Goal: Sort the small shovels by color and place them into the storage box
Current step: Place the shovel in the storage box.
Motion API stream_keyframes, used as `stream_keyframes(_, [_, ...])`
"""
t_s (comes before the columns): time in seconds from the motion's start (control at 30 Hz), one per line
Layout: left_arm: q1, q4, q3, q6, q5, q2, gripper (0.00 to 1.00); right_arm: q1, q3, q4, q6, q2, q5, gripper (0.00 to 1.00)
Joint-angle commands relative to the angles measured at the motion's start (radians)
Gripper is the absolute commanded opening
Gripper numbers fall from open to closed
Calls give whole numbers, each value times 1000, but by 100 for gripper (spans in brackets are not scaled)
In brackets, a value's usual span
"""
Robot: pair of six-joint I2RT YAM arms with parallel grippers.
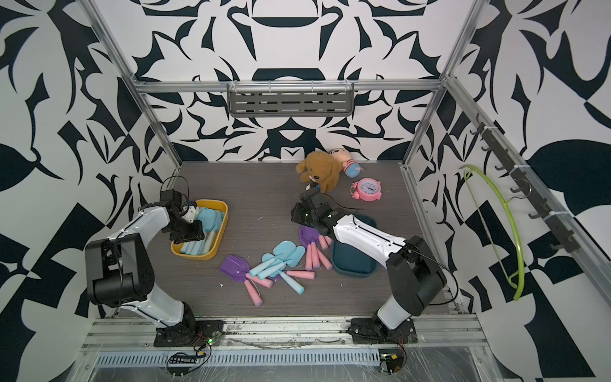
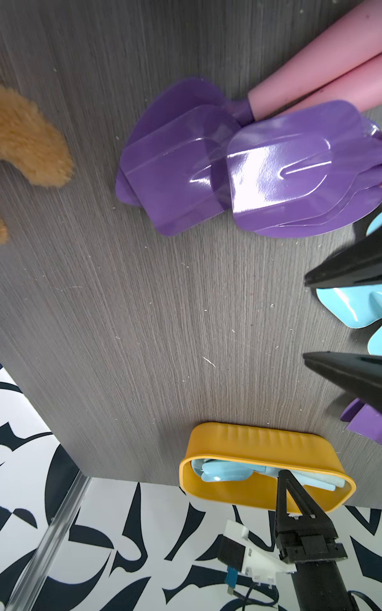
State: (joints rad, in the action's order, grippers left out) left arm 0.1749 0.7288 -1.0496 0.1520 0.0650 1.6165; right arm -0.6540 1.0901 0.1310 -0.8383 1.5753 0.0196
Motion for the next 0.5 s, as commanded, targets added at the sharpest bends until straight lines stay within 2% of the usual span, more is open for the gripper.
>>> stream_keyframes(0.0, [5, 3, -19, -2, -5, 1, 39, 6, 1, -13, 16, -25, -18, 37])
stream_keyframes(0.17, [10, 6, -17, -5, 0, -29, 40, 7, 9, -7, 24, -23, -17, 37])
stream_keyframes(0.3, [9, 5, -11, 0, 42, -109, 54, 7, 16, 1, 57, -31, -11, 37])
stream_keyframes(0.47, [9, 4, 15, 34, 204, -221, 61, 7, 45, 35, 186, -47, 57, 36])
